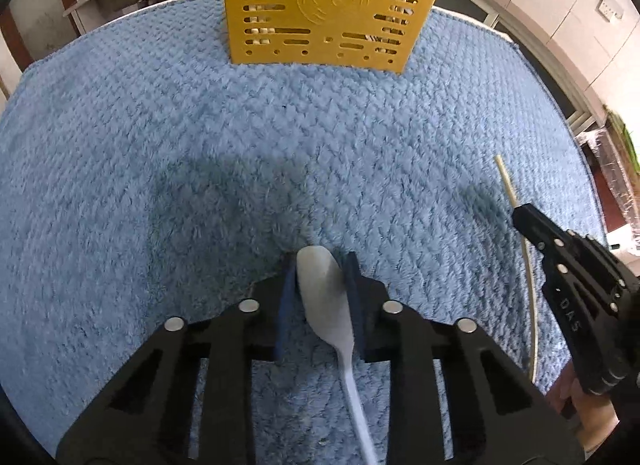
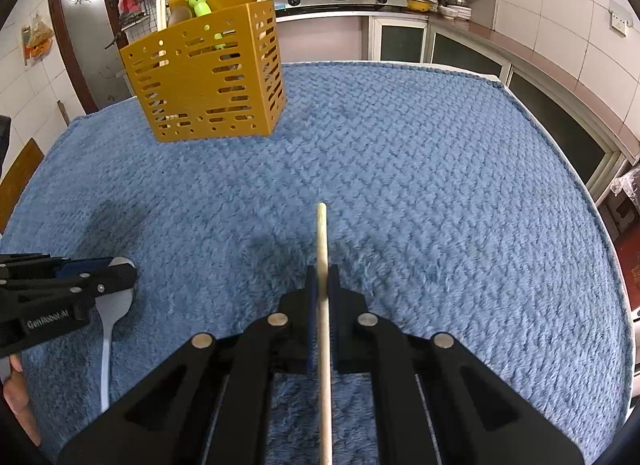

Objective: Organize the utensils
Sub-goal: 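Close left tool on the white plastic spoon, then lift the spoon and chopstick and carry both over the yellow holder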

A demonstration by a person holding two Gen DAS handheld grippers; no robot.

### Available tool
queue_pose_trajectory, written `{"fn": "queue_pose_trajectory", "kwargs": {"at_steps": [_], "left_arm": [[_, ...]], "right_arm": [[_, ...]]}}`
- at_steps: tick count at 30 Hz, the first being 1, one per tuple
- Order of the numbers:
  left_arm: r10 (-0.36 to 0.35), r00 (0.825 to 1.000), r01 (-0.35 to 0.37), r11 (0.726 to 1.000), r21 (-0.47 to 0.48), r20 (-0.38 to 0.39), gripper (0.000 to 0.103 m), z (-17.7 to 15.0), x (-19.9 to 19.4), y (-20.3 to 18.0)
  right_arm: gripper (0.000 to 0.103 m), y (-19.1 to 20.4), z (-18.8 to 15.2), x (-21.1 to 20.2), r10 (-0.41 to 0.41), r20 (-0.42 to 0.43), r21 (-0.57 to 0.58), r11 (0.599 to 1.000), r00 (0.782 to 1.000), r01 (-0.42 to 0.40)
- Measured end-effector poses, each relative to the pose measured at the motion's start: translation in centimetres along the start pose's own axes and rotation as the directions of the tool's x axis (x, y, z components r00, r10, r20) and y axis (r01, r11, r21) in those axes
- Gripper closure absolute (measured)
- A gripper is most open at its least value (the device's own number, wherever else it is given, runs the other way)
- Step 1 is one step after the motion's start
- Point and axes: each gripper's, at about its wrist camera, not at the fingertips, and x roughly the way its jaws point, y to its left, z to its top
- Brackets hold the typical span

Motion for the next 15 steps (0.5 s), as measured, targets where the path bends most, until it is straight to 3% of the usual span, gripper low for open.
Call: {"fn": "queue_pose_trajectory", "kwargs": {"at_steps": [4,15], "left_arm": [[-0.045,0.999,0.045,0.999,-0.018,0.012,0.09,0.1,-0.6,1.0],[-0.081,0.996,0.081,0.997,0.0,0.048,0.101,-0.3,-2.6,2.0]], "right_arm": [[0.098,0.3,0.1,-0.2,0.004,0.004,-0.005,1.0,1.0,-0.004],[0.098,0.9,0.6,-0.7,0.012,0.021,-0.014,1.0,1.0,-0.012]]}}
